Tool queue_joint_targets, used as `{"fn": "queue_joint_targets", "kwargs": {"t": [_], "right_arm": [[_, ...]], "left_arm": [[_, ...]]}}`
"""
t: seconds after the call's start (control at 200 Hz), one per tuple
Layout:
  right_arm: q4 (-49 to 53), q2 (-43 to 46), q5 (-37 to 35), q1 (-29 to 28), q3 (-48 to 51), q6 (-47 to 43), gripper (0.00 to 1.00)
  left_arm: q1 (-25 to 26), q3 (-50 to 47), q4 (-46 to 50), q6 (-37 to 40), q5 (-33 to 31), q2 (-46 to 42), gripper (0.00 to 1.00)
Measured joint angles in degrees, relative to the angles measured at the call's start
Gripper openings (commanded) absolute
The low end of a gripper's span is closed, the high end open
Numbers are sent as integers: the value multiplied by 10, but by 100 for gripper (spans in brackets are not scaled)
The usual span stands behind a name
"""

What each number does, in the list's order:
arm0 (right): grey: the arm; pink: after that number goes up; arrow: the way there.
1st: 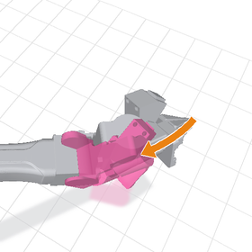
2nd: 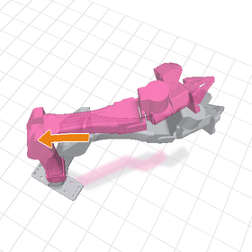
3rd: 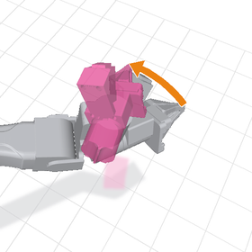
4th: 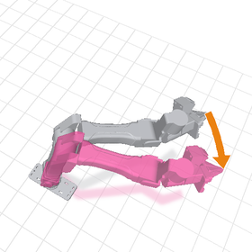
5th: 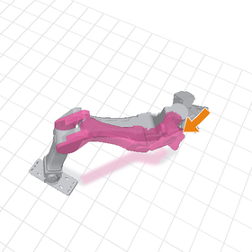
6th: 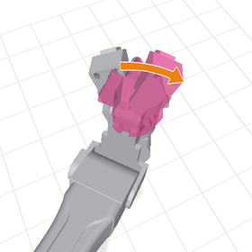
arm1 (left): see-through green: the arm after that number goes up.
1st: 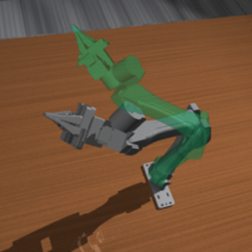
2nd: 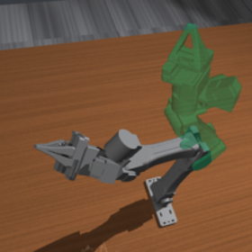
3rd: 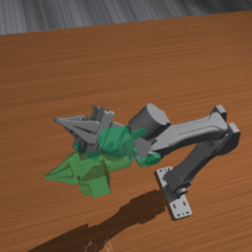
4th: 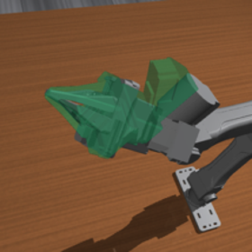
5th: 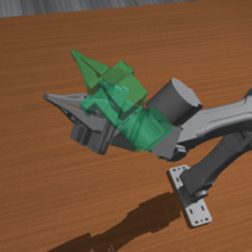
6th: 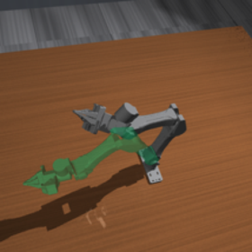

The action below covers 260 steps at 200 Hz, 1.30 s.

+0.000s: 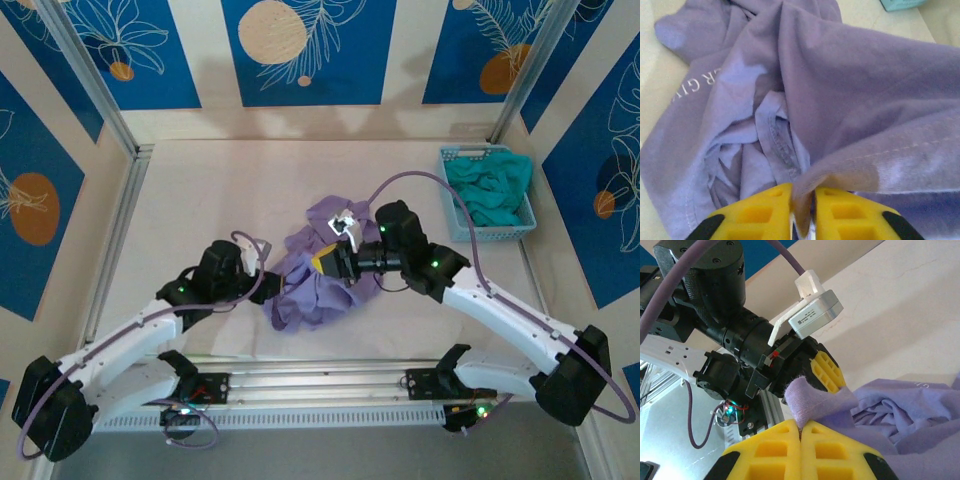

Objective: Fold the inside-out t-shirt

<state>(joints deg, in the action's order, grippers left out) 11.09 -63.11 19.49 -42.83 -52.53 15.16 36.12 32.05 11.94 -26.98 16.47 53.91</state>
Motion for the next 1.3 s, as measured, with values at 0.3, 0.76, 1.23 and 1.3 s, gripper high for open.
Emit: {"fn": "queue_joint_targets", "kwargs": {"t": [0.3, 0.76, 1.23, 1.3], "right_arm": [[-6, -9, -9, -16, 0, 0, 0], [23, 44, -64, -26, 0, -37, 0], [87, 63, -181, -21, -12, -71, 0], [88, 59, -200, -21, -15, -71, 0]], "left_arm": [[0, -12, -23, -31, 28, 3, 38], [0, -12, -1, -35, 13, 40, 26], [-4, -25, -10, -46, 70, -24, 0], [-4, -30, -23, -57, 89, -56, 0]]}}
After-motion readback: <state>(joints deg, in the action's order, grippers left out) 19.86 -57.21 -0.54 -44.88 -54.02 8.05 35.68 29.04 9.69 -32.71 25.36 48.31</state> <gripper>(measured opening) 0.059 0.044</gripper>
